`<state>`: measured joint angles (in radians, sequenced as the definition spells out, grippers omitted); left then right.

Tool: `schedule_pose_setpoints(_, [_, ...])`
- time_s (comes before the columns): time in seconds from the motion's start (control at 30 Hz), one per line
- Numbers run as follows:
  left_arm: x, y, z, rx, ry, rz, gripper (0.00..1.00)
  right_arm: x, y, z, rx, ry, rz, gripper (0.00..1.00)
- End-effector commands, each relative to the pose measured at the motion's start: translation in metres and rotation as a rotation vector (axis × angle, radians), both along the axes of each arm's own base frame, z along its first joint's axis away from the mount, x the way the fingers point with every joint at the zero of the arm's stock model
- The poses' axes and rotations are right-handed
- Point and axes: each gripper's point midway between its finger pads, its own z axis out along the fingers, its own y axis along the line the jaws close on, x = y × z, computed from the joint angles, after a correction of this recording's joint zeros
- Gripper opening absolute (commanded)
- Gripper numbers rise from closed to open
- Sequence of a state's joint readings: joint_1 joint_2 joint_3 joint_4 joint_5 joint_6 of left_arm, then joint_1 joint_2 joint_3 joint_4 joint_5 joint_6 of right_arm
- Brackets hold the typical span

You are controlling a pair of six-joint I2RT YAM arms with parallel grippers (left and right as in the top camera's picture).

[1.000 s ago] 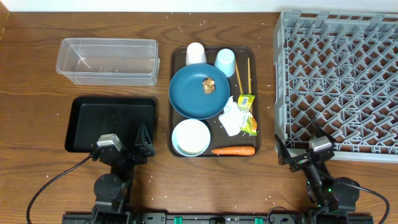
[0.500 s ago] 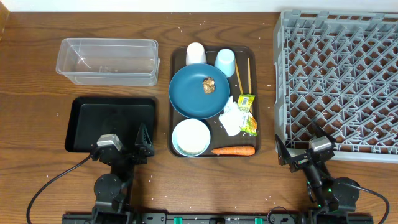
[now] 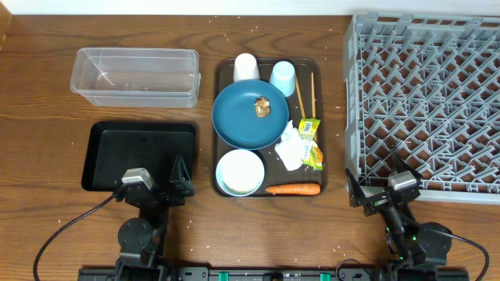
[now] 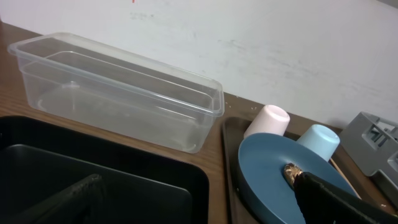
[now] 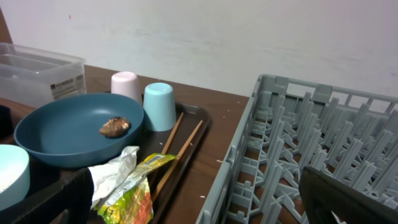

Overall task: Sort waste into correct bins and load items into the dishwasher rack
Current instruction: 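Raise the left gripper from rest toward the brown tray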

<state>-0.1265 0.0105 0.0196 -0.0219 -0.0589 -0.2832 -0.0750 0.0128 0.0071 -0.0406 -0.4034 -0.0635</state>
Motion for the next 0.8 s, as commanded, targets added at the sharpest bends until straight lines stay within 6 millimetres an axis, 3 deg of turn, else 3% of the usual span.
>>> schedule_pose_setpoints(0.0, [-0.001, 0.004, -0.017, 0.027, 0.052, 0.022, 0.98, 0.002, -0.007, -0.003, -0.011, 0.007, -0.03, 0.99])
schedule_pose_setpoints(0.13, [-0.001, -0.001, -0.017, 0.022, 0.054, -0.008, 0.98, 0.002, -0.007, -0.003, -0.011, 0.007, -0.03, 0.99])
schedule_pose_setpoints(0.27, [-0.012, -0.061, -0.012, -0.176, 0.067, -0.342, 0.98, 0.002, -0.007, -0.003, -0.011, 0.007, -0.03, 0.99])
schedule_pose_setpoints(0.4, [-0.042, -0.111, -0.007, -0.379, 0.155, -0.658, 0.98, 0.002, -0.007, -0.003, -0.011, 0.007, -0.03, 0.99])
schedule_pose_setpoints(0.67, [-0.059, -0.128, -0.006, -0.52, 0.242, -0.769, 0.98, 0.002, -0.007, -0.003, -0.011, 0.007, -0.03, 0.99])
schedule_pose_setpoints(0.77, [-0.063, -0.132, 0.012, -0.578, 0.207, -0.818, 0.98, 0.002, -0.007, -0.003, -0.011, 0.007, -0.03, 0.99])
